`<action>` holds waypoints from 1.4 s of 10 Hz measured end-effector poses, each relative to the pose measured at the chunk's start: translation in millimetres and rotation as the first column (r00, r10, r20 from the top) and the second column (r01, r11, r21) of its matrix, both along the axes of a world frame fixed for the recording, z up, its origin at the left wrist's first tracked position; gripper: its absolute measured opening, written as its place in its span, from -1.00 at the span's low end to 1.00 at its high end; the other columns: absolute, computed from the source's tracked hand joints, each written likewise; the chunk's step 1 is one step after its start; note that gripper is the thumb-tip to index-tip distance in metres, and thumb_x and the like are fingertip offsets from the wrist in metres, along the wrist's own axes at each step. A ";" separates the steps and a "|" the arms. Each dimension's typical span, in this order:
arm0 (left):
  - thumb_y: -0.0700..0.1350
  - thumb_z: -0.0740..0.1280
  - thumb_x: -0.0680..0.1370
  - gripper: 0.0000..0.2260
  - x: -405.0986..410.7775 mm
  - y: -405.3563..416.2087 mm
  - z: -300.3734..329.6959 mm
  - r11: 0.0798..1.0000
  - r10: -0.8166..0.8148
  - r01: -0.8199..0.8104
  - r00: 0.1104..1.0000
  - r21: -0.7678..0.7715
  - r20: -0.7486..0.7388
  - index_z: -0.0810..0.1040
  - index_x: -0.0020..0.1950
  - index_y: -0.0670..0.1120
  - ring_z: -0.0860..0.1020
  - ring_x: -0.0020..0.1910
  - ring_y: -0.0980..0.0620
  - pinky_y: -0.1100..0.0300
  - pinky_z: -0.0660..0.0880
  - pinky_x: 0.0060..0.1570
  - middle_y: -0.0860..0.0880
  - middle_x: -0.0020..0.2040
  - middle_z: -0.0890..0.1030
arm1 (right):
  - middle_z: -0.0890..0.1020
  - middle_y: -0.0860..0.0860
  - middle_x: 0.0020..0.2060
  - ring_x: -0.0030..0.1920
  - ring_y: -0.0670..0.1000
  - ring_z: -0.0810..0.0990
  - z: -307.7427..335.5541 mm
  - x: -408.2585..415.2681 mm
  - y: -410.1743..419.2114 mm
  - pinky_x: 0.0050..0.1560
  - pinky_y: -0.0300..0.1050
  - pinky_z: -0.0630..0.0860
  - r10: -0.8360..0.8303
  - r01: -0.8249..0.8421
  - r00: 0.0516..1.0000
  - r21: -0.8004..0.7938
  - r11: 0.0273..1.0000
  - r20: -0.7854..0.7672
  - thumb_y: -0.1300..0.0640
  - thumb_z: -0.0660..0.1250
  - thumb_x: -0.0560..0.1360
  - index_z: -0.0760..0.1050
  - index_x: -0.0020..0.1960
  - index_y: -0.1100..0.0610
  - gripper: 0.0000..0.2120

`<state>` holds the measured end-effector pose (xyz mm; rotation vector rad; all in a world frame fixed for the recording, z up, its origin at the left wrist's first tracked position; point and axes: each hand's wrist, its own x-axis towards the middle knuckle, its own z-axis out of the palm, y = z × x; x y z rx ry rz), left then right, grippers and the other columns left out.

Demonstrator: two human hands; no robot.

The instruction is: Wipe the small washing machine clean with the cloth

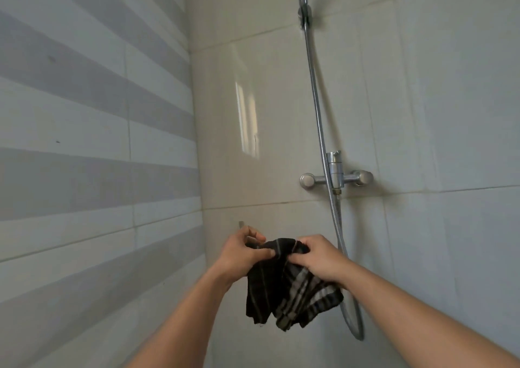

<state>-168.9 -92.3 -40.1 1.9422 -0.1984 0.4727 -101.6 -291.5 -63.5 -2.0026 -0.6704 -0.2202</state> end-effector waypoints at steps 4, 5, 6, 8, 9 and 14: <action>-0.19 0.23 0.57 -0.66 131.8 112.1 -4.8 0.585 0.124 -0.488 0.843 0.648 0.523 0.52 0.24 0.17 0.55 0.05 0.13 0.16 0.53 -0.05 0.22 0.13 0.57 | 0.74 0.12 -0.16 -0.14 0.01 0.69 35.3 153.1 107.7 0.08 0.00 0.61 -0.038 0.029 0.990 0.068 0.997 0.138 0.16 0.53 0.46 0.66 -0.11 0.08 -0.94; -0.15 0.19 0.62 -0.59 169.4 126.0 -10.7 0.390 0.120 -0.586 0.797 0.710 0.591 0.49 0.43 0.15 0.53 0.16 0.05 0.09 0.54 -0.07 0.16 0.26 0.55 | 0.69 -0.03 -0.15 -0.09 0.00 0.66 31.8 184.0 134.1 0.02 -0.11 0.59 -0.168 0.172 0.940 0.014 0.985 0.298 0.09 0.48 0.49 0.63 -0.10 -0.01 -0.96; -0.15 0.18 0.62 -0.55 206.1 131.8 -14.3 0.306 0.167 -0.634 0.770 0.710 0.616 0.44 0.49 0.14 0.53 0.14 -0.01 0.07 0.53 -0.15 0.10 0.27 0.55 | 0.67 -0.05 -0.06 -0.06 0.03 0.63 28.6 203.1 152.0 -0.04 -0.07 0.57 -0.241 0.317 0.834 -0.073 0.946 0.497 0.02 0.35 0.56 0.61 0.06 -0.02 -0.88; -0.17 0.21 0.59 -0.69 236.8 129.8 -49.0 0.513 0.257 -0.625 0.766 0.588 0.589 0.58 0.28 0.04 0.51 0.06 -0.01 0.07 0.53 -0.10 0.08 0.11 0.61 | 0.52 0.02 0.02 -0.20 0.12 0.56 -10.3 218.6 166.1 -0.23 0.03 0.54 -0.167 0.407 0.658 -0.159 0.900 0.734 0.08 0.19 0.64 0.53 0.15 0.06 -0.82; -0.17 0.26 0.53 -0.68 232.3 121.7 -63.6 0.535 0.306 -0.668 0.724 0.518 0.618 0.62 0.23 0.01 0.46 0.17 -0.05 0.07 0.46 0.07 0.05 0.20 0.54 | 0.54 -0.02 0.00 -0.17 0.09 0.59 -27.7 220.2 162.5 -0.19 0.08 0.58 -0.195 0.390 0.684 -0.126 0.912 0.703 0.09 0.20 0.63 0.56 0.16 0.02 -0.80; 0.20 0.11 0.57 -0.41 139.6 63.5 -120.4 0.836 0.461 -0.502 0.861 0.221 0.214 0.13 0.62 0.27 0.02 0.64 -0.10 -0.13 0.12 0.57 0.10 0.66 0.08 | 0.49 -0.03 0.28 0.28 0.10 0.41 -50.9 110.4 121.6 0.21 0.13 0.37 -0.210 0.372 0.871 -0.318 0.872 0.443 0.04 0.12 0.57 0.34 0.41 -0.13 -0.60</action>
